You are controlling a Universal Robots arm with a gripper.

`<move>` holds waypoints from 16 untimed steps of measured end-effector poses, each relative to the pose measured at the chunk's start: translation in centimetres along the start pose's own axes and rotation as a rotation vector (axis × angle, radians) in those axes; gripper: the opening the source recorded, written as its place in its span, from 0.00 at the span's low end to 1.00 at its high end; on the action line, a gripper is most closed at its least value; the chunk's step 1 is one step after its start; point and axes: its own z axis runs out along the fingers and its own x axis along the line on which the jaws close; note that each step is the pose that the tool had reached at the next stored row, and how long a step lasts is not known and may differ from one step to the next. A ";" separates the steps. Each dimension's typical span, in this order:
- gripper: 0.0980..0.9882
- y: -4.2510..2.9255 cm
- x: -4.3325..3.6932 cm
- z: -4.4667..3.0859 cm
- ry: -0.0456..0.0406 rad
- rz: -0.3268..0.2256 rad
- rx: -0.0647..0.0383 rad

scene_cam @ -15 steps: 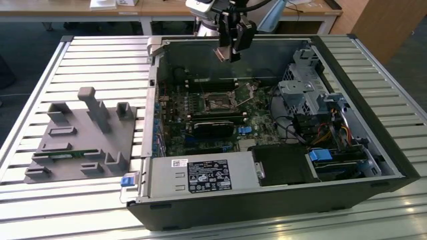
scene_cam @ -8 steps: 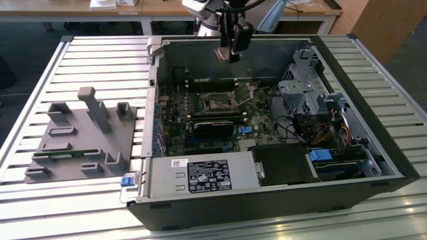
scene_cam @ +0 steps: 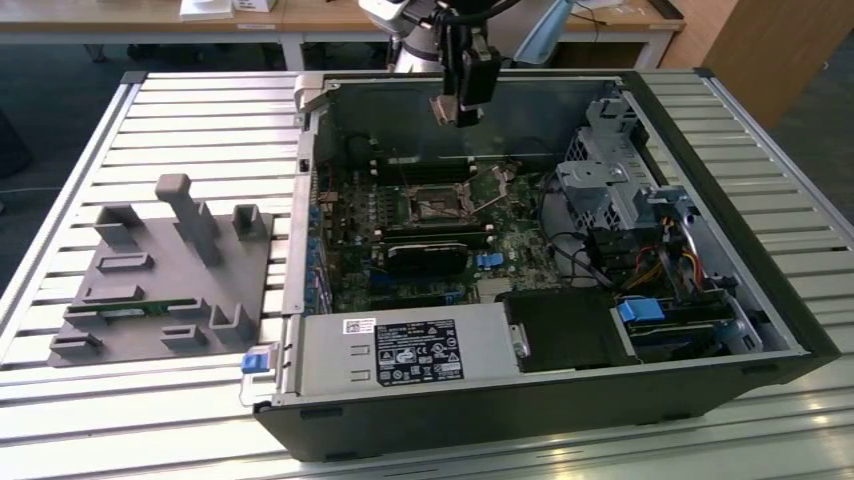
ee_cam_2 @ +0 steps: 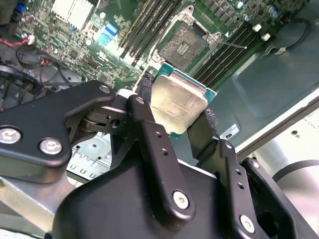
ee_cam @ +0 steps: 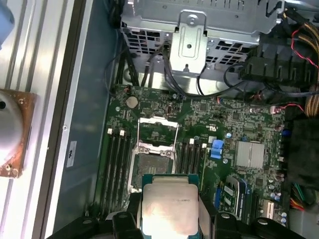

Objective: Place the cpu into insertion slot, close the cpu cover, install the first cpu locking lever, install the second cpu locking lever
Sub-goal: 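Place the cpu into insertion slot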

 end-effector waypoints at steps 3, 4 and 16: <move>0.50 0.00 0.00 0.02 -0.0023 0.026 -0.001; 0.50 0.00 0.01 0.02 -0.0030 0.036 -0.001; 0.50 -0.10 0.17 1.38 -0.0076 0.088 0.000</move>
